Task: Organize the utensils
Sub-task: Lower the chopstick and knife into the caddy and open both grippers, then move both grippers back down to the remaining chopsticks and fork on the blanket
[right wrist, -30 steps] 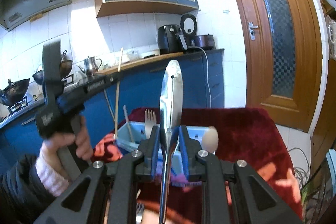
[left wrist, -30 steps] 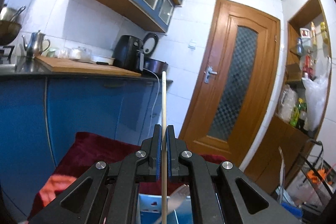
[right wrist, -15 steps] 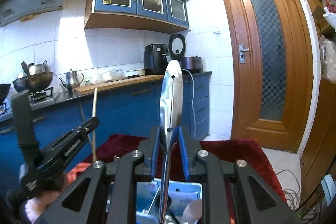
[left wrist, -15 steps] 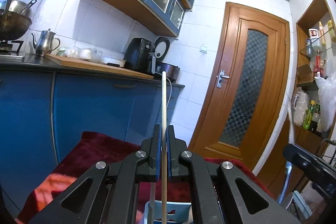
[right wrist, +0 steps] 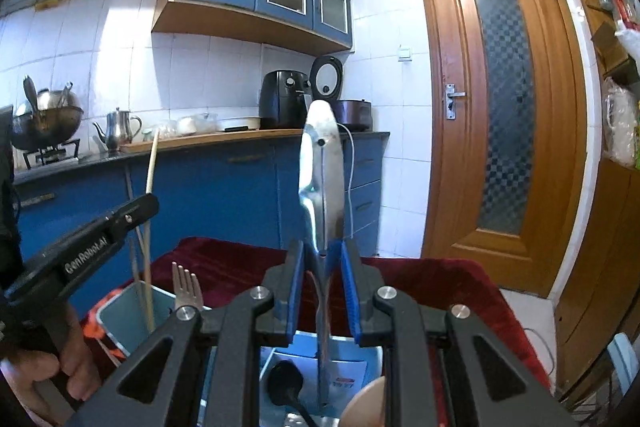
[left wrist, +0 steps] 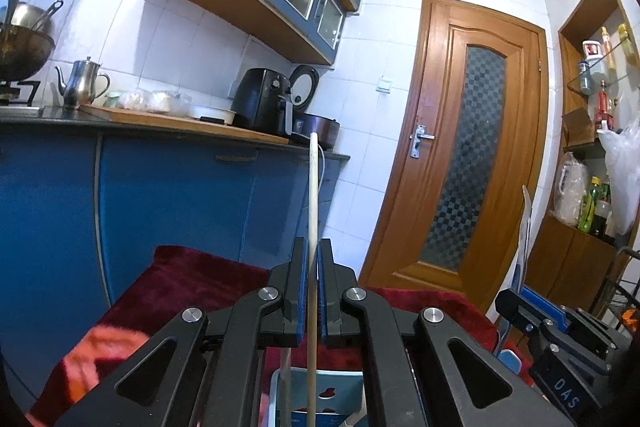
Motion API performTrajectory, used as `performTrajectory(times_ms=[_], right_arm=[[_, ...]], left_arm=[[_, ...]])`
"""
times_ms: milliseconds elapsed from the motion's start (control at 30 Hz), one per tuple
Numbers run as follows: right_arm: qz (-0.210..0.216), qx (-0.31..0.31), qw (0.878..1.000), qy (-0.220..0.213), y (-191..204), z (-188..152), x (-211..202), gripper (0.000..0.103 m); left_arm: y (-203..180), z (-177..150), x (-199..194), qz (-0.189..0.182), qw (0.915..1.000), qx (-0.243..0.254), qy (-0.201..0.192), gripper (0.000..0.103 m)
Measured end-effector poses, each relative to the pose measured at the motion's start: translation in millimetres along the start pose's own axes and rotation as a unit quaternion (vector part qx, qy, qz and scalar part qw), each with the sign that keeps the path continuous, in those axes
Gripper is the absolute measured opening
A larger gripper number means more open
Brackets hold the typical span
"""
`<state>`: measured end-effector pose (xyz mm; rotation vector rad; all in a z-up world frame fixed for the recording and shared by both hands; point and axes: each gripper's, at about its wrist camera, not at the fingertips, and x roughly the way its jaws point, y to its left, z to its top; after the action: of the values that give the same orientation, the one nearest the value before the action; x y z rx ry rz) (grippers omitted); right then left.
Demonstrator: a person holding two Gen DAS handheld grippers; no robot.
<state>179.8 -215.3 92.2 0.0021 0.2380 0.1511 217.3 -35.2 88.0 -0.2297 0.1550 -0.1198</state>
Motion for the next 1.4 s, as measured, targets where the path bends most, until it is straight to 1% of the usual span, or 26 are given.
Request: performTrajectory(times_ms=[67, 133, 167, 267, 400, 500, 633, 800, 1067, 1300, 1400], right_arm=[[0.002, 0.004, 1.000, -0.001, -1, 0, -2, 0.023], [0.008, 0.010, 1.000, -0.003, -2, 1, -5, 0.025], [0.010, 0.014, 1.000, -0.004, -3, 2, -6, 0.026], [0.017, 0.019, 1.000, -0.009, -4, 4, -10, 0.029], [0.022, 0.020, 0.999, -0.015, -4, 8, -18, 0.030], [0.026, 0.026, 0.999, -0.017, -5, 14, -30, 0.030], [0.032, 0.048, 0.998, -0.019, -10, 22, -46, 0.030], [0.039, 0.067, 0.997, -0.011, -13, 29, -68, 0.030], [0.047, 0.083, 0.995, 0.019, -9, 30, -103, 0.030], [0.055, 0.097, 0.992, 0.051, -8, 18, -129, 0.030], [0.055, 0.099, 0.991, 0.066, -7, 12, -139, 0.030]], left_arm=[[-1, 0, -2, -0.001, 1.0000, 0.000, 0.001, 0.008], [-1, 2, -2, -0.003, 1.0000, -0.004, 0.004, 0.018], [-2, 2, -3, -0.005, 1.0000, -0.005, 0.004, 0.019], [-4, 4, -5, -0.008, 0.9999, -0.003, 0.006, 0.019], [-7, 8, -11, -0.014, 0.9998, -0.002, 0.012, 0.019], [-11, 14, -16, -0.016, 0.9995, 0.006, 0.025, 0.019], [-14, 23, -30, -0.025, 0.9989, 0.006, 0.039, 0.019], [-17, 31, -53, -0.027, 0.9972, 0.006, 0.069, 0.019], [-22, 32, -91, -0.025, 0.9933, 0.029, 0.108, 0.019], [-17, 24, -126, -0.035, 0.9877, 0.017, 0.151, 0.019], [-15, 16, -138, -0.031, 0.9835, 0.021, 0.177, 0.019]])
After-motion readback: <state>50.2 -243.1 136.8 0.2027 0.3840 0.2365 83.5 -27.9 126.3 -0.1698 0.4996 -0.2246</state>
